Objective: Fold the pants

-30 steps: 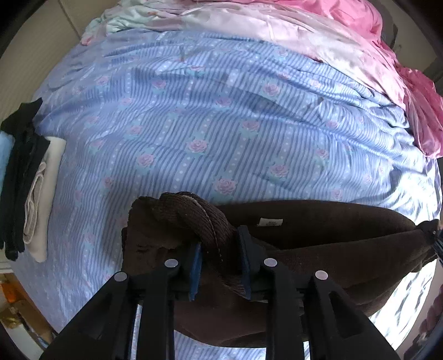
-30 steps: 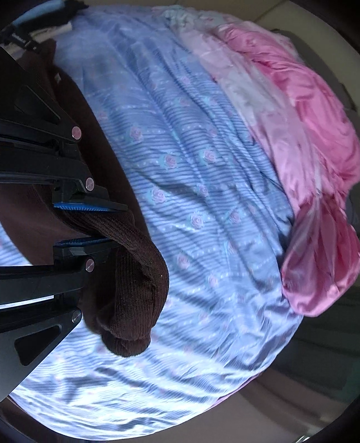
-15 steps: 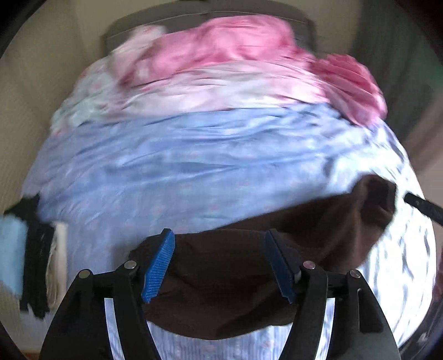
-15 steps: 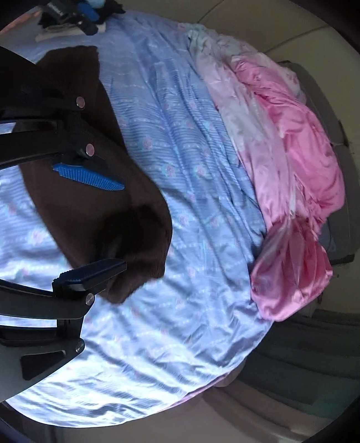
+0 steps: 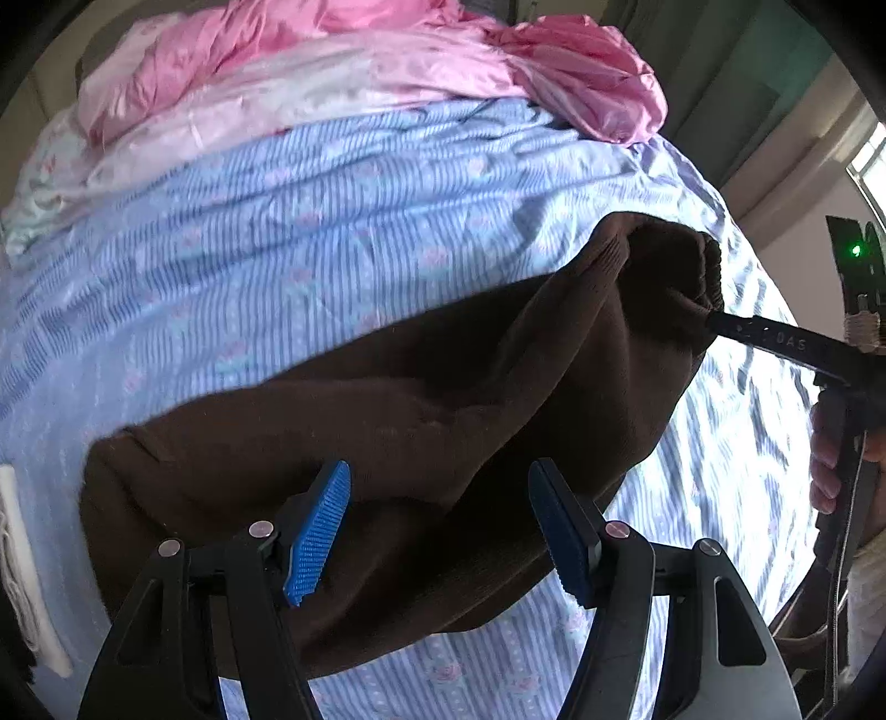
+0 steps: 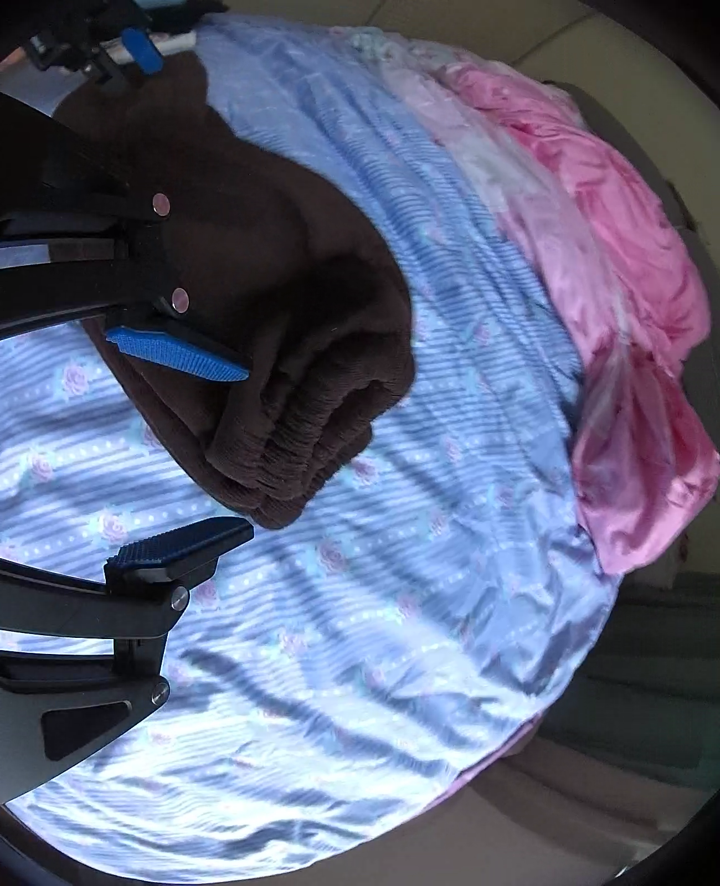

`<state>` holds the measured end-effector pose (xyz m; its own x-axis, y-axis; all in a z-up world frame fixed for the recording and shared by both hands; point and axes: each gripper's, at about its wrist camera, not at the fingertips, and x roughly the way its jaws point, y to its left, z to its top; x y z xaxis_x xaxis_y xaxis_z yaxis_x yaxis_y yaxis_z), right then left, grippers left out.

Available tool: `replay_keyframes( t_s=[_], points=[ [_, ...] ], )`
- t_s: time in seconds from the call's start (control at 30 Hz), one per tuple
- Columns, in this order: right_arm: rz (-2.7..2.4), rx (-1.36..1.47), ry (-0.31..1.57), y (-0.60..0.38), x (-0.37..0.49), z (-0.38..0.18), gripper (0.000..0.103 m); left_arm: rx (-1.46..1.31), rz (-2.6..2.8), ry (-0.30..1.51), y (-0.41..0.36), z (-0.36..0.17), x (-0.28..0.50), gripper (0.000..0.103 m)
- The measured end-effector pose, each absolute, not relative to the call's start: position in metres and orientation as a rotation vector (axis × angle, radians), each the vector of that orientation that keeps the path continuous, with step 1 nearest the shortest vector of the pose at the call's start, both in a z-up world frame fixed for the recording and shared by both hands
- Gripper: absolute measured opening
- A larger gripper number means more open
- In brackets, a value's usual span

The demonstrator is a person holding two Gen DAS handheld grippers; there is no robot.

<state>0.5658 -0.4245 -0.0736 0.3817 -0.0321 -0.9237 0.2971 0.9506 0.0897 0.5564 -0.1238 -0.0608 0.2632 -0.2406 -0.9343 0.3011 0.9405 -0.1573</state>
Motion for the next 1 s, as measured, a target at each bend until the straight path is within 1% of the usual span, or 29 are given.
replay_keyframes(
  t_s=[0.2, 0.27, 0.33, 0.37, 0.4, 0.43, 0.5, 0.63, 0.73, 0.87, 0.9, 0.93, 0.97, 1.0],
  points=[
    [-0.157, 0.288, 1.233, -0.422, 0.580, -0.102, 0.053, 0.067, -0.349, 1.265, -0.121, -0.069, 0.561, 0.066],
    [-0.171, 0.296, 1.248, -0.422, 0.586, -0.111, 0.050, 0.078, -0.342, 1.266, -0.123, -0.072, 0.563, 0.066],
    [-0.195, 0.302, 1.264, -0.422, 0.590, -0.115, 0.031, 0.082, -0.331, 1.266, -0.123, -0.074, 0.566, 0.066],
    [-0.209, 0.304, 1.268, -0.422, 0.592, -0.114, 0.026, 0.084, -0.326, 1.266, -0.123, -0.074, 0.568, 0.066],
    [-0.217, 0.305, 1.264, -0.423, 0.591, -0.113, 0.018, 0.088, -0.315, 1.265, -0.123, -0.075, 0.570, 0.066],
    [-0.221, 0.312, 1.260, -0.425, 0.591, -0.111, 0.015, 0.088, -0.306, 1.262, -0.122, -0.075, 0.572, 0.066],
    [-0.236, 0.342, 1.252, -0.428, 0.588, -0.103, 0.013, 0.079, -0.287, 1.260, -0.120, -0.076, 0.576, 0.066],
    [-0.293, 0.353, 1.229, -0.435, 0.580, -0.086, 0.012, 0.040, -0.207, 1.249, -0.112, -0.077, 0.593, 0.066],
    [-0.361, 0.355, 1.211, -0.438, 0.571, -0.076, 0.012, 0.080, -0.107, 1.219, -0.109, -0.082, 0.608, 0.066],
    [-0.397, 0.298, 1.263, -0.434, 0.578, -0.089, 0.012, 0.120, -0.047, 1.265, -0.102, -0.096, 0.622, 0.066],
    [-0.401, 0.263, 1.279, -0.432, 0.580, -0.092, 0.014, 0.121, -0.065, 1.265, -0.101, -0.092, 0.619, 0.066],
    [-0.408, 0.229, 1.287, -0.428, 0.580, -0.093, 0.020, 0.118, -0.083, 1.250, -0.101, -0.088, 0.615, 0.066],
    [-0.406, 0.196, 1.287, -0.423, 0.579, -0.092, 0.022, 0.117, -0.103, 1.231, -0.101, -0.081, 0.609, 0.066],
    [-0.411, 0.172, 1.280, -0.421, 0.576, -0.089, 0.029, 0.115, -0.128, 1.211, -0.100, -0.072, 0.602, 0.066]
  ],
)
